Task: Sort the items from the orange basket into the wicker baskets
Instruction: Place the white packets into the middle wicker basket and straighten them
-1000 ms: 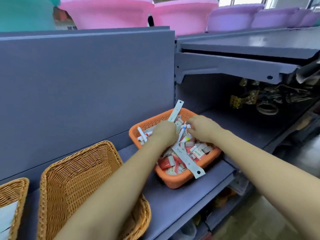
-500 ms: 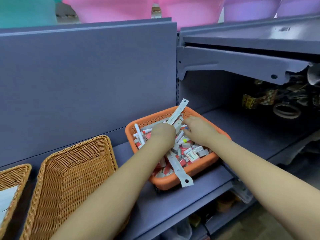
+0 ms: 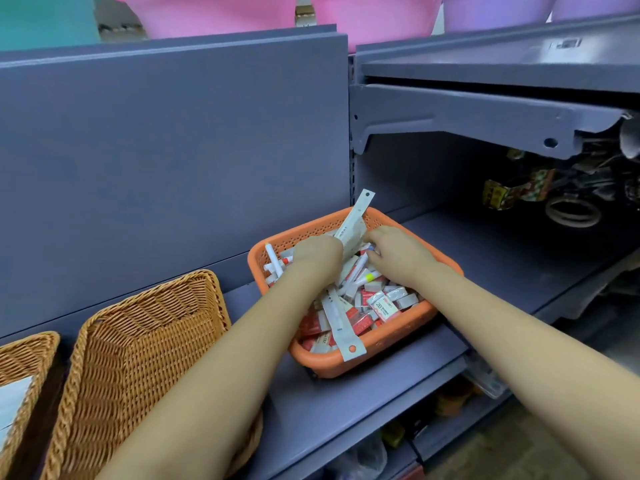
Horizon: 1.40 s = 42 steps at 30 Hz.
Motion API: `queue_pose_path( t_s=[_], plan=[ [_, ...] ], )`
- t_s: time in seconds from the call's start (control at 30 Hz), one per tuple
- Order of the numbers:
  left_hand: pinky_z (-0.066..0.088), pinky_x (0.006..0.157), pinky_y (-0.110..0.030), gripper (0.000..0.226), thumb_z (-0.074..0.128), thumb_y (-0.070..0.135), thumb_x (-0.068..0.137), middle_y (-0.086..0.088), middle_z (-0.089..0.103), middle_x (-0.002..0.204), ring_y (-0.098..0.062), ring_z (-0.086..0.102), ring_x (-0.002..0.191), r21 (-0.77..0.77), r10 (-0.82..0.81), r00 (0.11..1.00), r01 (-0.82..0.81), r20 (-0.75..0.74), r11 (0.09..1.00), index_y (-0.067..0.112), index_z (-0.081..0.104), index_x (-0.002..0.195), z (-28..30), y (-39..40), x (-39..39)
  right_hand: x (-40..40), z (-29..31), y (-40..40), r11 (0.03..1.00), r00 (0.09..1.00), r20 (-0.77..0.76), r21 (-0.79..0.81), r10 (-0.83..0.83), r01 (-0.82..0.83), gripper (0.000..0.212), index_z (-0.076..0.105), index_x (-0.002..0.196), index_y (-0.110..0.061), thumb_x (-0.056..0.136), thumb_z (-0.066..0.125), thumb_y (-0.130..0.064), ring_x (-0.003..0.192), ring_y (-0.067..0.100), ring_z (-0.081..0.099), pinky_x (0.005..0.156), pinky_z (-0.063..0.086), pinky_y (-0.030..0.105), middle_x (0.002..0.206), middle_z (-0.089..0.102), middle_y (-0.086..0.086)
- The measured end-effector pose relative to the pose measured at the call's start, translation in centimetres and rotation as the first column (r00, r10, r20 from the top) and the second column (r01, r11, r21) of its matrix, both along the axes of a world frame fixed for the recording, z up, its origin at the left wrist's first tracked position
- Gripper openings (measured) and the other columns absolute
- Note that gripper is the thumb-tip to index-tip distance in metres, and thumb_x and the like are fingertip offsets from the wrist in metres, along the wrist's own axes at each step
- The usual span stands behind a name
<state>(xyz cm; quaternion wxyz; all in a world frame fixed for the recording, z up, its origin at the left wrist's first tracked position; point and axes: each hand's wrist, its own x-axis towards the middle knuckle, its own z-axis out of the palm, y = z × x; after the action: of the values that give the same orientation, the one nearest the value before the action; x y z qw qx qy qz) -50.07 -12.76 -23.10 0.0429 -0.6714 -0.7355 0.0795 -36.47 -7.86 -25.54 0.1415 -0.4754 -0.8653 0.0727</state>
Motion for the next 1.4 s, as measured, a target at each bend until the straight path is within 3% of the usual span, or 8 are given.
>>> queue_pose_path(
  t_s=[0.33,0.53,0.67,0.83,0.97,1.1,1.23,1.4],
  plan=[
    [0.027,0.053,-0.033,0.011,0.031,0.019,0.101,-0.006,0.046,0.077,-0.021,0.039,0.061,0.227,-0.082,0.913,-0.012,0.4,0.974,0.01,0.029,0.095,1.5,-0.1,-2.1,-0.1,1.0,-0.4,0.998,0.991,-0.122,0.011,-0.052,0.054,0.033,0.055,0.127,-0.018,0.097,0.042,-0.022,0.111,0.021,0.053,0.084,0.044,0.032,0.127,0.056,0.004],
    [0.023,0.05,-0.034,0.012,0.031,0.018,0.1,-0.005,0.05,0.071,-0.023,0.042,0.055,0.347,-0.09,0.922,-0.05,0.376,0.937,0.01,0.027,0.092,1.9,-0.1,-2.7,0.1,1.2,-0.7,0.999,0.993,-0.11,-0.003,-0.047,0.046,0.034,0.054,0.129,-0.018,0.098,0.042,-0.022,0.109,0.019,0.054,0.079,0.041,0.029,0.128,0.055,0.002],
    [0.043,0.056,-0.043,0.011,0.032,0.018,0.098,-0.013,0.066,0.087,-0.032,0.052,0.063,0.434,-0.168,0.85,-0.078,0.5,0.898,0.011,0.027,0.091,3.0,0.7,-3.3,0.0,1.5,-1.2,1.0,0.992,-0.121,-0.015,-0.022,0.021,0.032,0.057,0.126,-0.017,0.098,0.042,-0.021,0.101,0.02,0.056,0.081,0.048,0.034,0.12,0.06,0.003],
    [0.032,0.051,-0.034,0.007,0.031,0.012,0.097,-0.013,0.054,0.074,-0.028,0.041,0.058,0.494,-0.203,0.874,-0.048,0.441,0.868,0.01,0.025,0.094,3.9,0.5,-3.6,0.0,1.5,-1.5,1.0,0.993,-0.115,-0.003,-0.012,0.012,0.031,0.057,0.125,-0.017,0.098,0.042,-0.021,0.098,0.019,0.059,0.081,0.051,0.036,0.119,0.061,0.003],
    [0.028,0.049,-0.034,0.009,0.032,0.012,0.099,-0.005,0.04,0.065,-0.021,0.033,0.054,0.505,-0.322,0.812,0.04,0.486,0.862,0.012,0.024,0.094,3.4,-0.4,-4.0,-0.1,1.5,-1.4,1.0,0.994,-0.112,-0.018,0.0,-0.002,0.032,0.056,0.127,-0.017,0.098,0.042,-0.021,0.097,0.019,0.06,0.08,0.051,0.035,0.12,0.06,0.003],
    [0.031,0.055,-0.032,0.015,0.047,0.015,0.094,-0.002,0.046,0.067,-0.021,0.04,0.06,0.364,-0.41,0.799,0.259,0.44,0.895,0.018,0.033,0.09,3.8,-2.2,-4.3,-0.1,1.3,-1.3,0.999,0.991,-0.133,-0.043,-0.009,0.003,0.031,0.058,0.124,-0.019,0.096,0.043,-0.02,0.094,0.02,0.06,0.08,0.052,0.039,0.114,0.063,0.002],
    [0.045,0.068,-0.032,0.008,0.064,0.022,0.084,0.001,0.062,0.079,-0.016,0.056,0.074,-0.065,-0.285,0.861,0.342,0.421,0.937,0.027,0.06,0.089,3.8,-3.7,-5.5,0.0,1.3,-1.2,0.997,0.994,-0.106,-0.074,0.02,-0.028,0.019,0.061,0.105,-0.018,0.092,0.047,-0.016,0.083,0.023,0.055,0.064,0.044,0.03,0.094,0.06,0.005],
    [0.044,0.068,-0.026,0.03,0.063,0.015,0.083,0.008,0.064,0.086,-0.013,0.055,0.076,-0.428,-0.173,0.945,0.283,0.278,0.858,0.032,0.068,0.106,4.2,-4.4,-6.0,0.2,1.3,-1.2,1.0,0.996,-0.082,-0.017,-0.021,0.019,0.031,0.058,0.123,-0.017,0.098,0.041,-0.022,0.098,0.019,0.056,0.072,0.041,0.029,0.124,0.057,0.001]
  ],
)
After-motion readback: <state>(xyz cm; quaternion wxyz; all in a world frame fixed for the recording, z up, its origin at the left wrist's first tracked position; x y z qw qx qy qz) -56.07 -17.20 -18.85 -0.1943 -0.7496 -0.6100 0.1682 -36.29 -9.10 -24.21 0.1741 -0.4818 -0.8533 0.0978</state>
